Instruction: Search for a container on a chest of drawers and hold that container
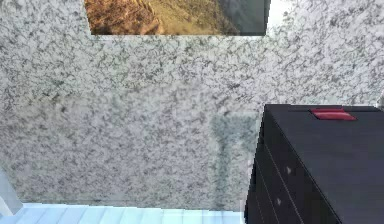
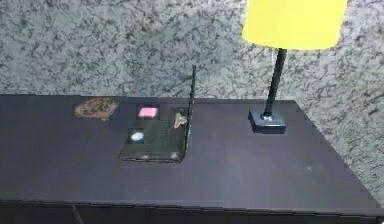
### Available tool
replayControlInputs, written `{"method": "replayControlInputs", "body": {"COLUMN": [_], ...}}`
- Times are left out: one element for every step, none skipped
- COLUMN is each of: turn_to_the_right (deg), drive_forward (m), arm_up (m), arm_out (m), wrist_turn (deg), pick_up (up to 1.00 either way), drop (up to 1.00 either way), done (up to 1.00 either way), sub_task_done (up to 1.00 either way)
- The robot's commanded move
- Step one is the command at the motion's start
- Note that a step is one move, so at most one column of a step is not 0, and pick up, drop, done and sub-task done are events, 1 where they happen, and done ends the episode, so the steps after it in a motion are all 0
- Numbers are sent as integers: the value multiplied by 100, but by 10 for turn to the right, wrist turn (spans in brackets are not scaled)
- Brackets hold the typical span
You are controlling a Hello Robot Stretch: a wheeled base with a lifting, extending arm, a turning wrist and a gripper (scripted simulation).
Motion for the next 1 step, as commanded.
{"method": "replayControlInputs", "body": {"turn_to_the_right": [-60], "drive_forward": [0], "arm_up": [0], "arm_out": [0], "wrist_turn": [0], "pick_up": [0], "drop": [0], "done": [0], "sub_task_done": [0]}}
